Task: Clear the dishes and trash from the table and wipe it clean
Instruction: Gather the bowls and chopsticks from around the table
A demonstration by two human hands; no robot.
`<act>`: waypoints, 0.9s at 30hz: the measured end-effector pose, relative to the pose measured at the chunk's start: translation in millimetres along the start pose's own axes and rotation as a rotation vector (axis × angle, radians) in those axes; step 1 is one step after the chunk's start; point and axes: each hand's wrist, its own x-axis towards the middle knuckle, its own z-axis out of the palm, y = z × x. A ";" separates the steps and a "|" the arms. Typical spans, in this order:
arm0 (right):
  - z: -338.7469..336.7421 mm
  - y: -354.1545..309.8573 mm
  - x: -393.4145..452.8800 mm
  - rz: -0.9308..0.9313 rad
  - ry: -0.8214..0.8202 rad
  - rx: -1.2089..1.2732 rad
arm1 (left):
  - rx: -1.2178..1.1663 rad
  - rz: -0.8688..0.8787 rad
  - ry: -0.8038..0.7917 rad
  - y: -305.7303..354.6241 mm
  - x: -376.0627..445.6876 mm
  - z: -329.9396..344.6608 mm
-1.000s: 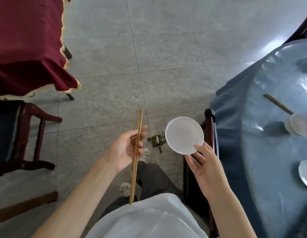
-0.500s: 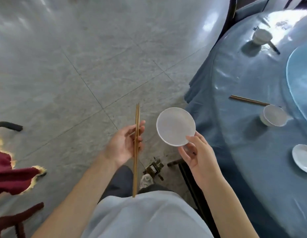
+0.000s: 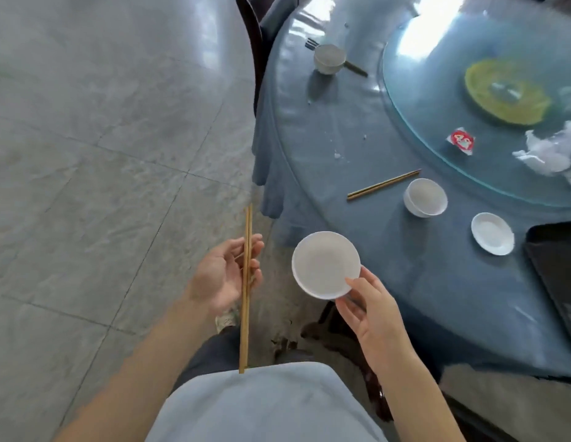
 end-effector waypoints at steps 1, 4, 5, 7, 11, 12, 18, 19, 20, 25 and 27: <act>6.4 -5.6 3.0 -0.022 0.024 0.025 | 0.047 -0.014 -0.023 15.7 11.5 5.7; 17.2 -19.8 7.7 -0.063 0.144 0.112 | 0.218 -0.079 -0.045 54.8 48.0 30.1; 18.1 -24.1 8.5 -0.074 0.180 0.152 | 0.270 -0.098 -0.055 64.0 59.9 39.9; 16.3 -31.2 14.1 -0.085 0.238 0.244 | 0.323 -0.123 -0.093 76.3 83.6 60.0; 5.2 -50.3 31.0 -0.120 0.367 0.393 | 0.431 -0.191 -0.163 82.6 131.8 108.5; 0.2 -55.8 37.9 -0.130 0.400 0.425 | 0.466 -0.210 -0.173 79.9 144.3 122.1; -35.9 -95.3 107.1 -0.204 0.518 0.587 | 0.749 -0.189 -0.165 48.0 235.6 200.1; -42.6 -101.0 121.0 -0.201 0.534 0.597 | 0.811 -0.176 -0.154 42.9 250.9 211.2; -49.6 -107.2 134.6 -0.195 0.547 0.608 | 0.868 -0.163 -0.139 38.3 266.4 221.5; -82.4 -138.6 199.6 -0.111 0.583 0.614 | 1.122 -0.113 -0.064 16.9 331.2 263.6; -94.4 -149.5 221.6 -0.075 0.582 0.598 | 1.215 -0.088 -0.051 5.1 354.9 275.5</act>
